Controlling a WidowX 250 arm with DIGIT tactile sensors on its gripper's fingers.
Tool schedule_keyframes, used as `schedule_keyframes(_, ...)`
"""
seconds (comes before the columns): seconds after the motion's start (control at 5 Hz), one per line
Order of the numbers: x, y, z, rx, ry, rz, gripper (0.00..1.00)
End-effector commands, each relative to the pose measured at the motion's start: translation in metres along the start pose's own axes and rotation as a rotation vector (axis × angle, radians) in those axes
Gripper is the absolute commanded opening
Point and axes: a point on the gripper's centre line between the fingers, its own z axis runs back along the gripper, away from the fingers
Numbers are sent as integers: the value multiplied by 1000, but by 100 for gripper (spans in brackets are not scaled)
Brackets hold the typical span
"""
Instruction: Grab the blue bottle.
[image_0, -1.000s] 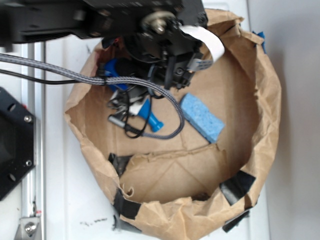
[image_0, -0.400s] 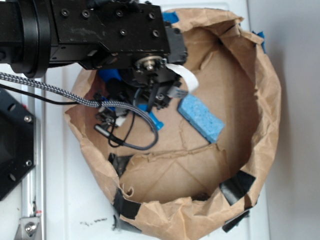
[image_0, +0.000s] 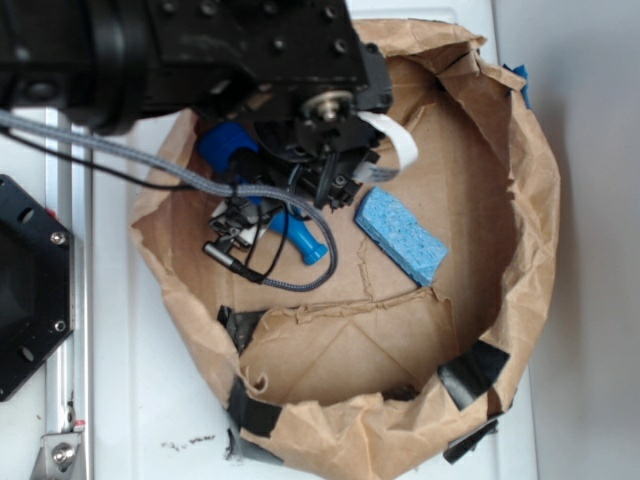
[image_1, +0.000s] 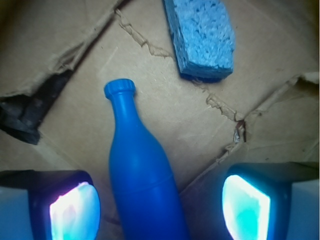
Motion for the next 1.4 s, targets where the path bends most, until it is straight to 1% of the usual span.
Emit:
schedule_keyframes(0.0,11,-10,-11,17,-42,-27,100)
schedule_keyframes(0.2,4,-14,-17,6,-29,-51,100)
schedule_keyframes(0.4,4,-13,-19,22,-52,-44,0)
schedule_keyframes(0.8,16,-5,0,-1,-81,-7,0)
schedule_keyframes(1.0,24,-1,26,-20,-135,46,0)
schedule_keyframes(1.2,36,5,73,-57,-189,122,0)
